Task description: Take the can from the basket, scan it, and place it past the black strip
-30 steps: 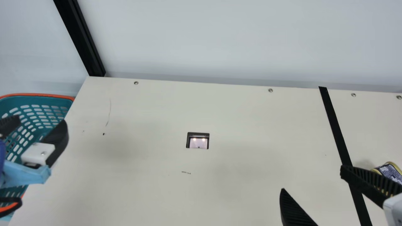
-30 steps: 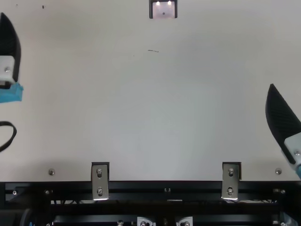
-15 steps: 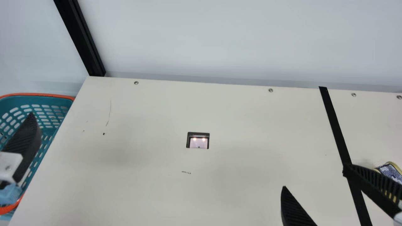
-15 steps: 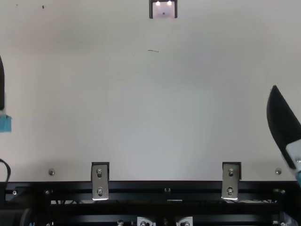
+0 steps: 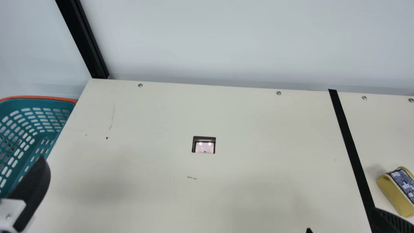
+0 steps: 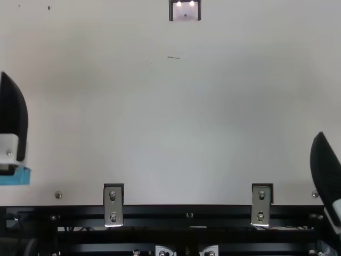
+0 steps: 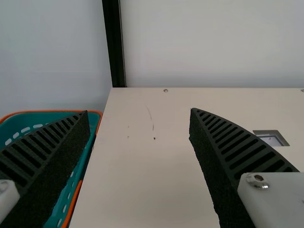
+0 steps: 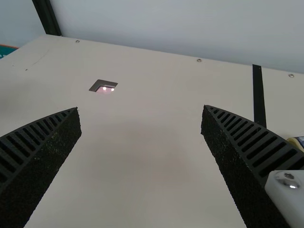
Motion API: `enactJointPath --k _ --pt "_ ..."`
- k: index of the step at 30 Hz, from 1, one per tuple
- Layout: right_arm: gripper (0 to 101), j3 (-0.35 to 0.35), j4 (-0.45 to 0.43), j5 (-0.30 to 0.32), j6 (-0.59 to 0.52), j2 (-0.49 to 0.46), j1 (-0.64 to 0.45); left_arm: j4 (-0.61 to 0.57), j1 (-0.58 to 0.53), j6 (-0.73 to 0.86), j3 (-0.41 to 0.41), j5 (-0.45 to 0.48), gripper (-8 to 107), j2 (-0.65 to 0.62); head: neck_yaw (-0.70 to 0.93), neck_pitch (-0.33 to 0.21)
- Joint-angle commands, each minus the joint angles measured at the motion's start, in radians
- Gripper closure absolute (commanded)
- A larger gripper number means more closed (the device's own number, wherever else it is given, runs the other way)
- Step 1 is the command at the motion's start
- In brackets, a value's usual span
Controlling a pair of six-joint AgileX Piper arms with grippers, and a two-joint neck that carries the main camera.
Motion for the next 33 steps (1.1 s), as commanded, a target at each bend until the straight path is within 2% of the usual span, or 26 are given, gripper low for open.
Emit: enactJointPath --k 1,9,11,12,15,33 --pt "0 0.002 0.020 0.034 -0.013 -0.021 -0.009 -0.004 -0.009 -0.009 0.008 0.073 9 -0.035 0.015 -0.039" --pt "0 0.048 0.101 0.100 -0.075 -0.084 -0.058 0.024 -0.036 -0.041 0.060 0.185 9 -0.152 0.015 -0.039" --pt "0 0.074 0.116 0.099 -0.085 -0.104 -0.070 0.023 -0.036 -0.041 0.060 0.181 9 -0.143 0.015 -0.039" --pt "0 0.056 0.105 0.103 -0.081 -0.094 -0.065 0.024 -0.034 -0.041 0.060 0.188 9 -0.150 0.015 -0.039" --pt "0 0.075 0.119 0.107 -0.087 -0.104 -0.070 0.024 -0.036 -0.041 0.060 0.188 9 -0.151 0.015 -0.039" --pt "0 0.075 0.119 0.105 -0.087 -0.105 -0.070 0.024 -0.036 -0.041 0.060 0.186 9 -0.151 0.015 -0.039"
